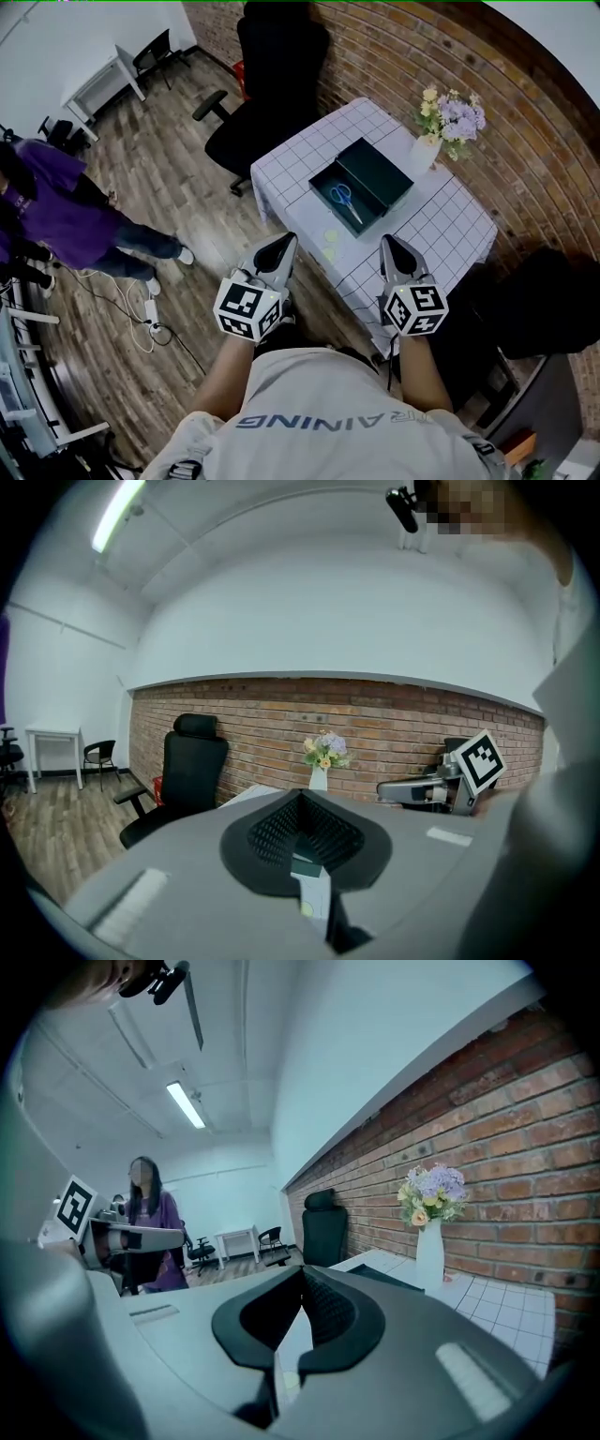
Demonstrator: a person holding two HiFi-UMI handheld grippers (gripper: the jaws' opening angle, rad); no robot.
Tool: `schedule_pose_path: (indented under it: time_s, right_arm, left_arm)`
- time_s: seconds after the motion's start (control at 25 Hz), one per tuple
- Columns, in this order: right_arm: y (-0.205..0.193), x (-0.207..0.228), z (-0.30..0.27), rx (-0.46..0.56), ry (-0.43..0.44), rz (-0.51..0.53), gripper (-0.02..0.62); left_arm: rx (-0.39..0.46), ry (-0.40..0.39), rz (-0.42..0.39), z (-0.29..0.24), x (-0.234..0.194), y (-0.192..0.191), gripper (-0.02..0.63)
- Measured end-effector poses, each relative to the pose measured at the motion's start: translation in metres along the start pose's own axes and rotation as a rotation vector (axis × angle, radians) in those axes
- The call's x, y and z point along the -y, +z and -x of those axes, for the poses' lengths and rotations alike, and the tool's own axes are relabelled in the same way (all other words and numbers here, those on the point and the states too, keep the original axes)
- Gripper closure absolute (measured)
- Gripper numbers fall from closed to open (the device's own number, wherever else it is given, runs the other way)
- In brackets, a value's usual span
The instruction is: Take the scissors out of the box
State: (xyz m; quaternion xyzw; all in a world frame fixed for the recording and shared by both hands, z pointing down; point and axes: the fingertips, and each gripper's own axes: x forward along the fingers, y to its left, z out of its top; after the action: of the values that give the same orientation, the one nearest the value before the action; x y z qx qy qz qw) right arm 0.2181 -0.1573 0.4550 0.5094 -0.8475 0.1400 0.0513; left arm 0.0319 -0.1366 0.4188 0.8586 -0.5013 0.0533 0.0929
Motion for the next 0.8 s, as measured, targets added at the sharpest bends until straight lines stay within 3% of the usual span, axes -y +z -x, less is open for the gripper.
schedule_pose_path:
  time_s: [0.36,0.8]
  right_arm:
    - [0.02,0.011,-0.084,-0.044,-0.099,0.022,0.581]
    - [-0.008,0.004,-0.176,-0.183,-0.153,-0.015,0.575]
  left_arm:
    - [-0.009,-0.121,-0.017,-0.08,-0.071,0.021,0.603]
    - [-0.089,-0.241,0.016,-0.137,-0.145,0.007,0.603]
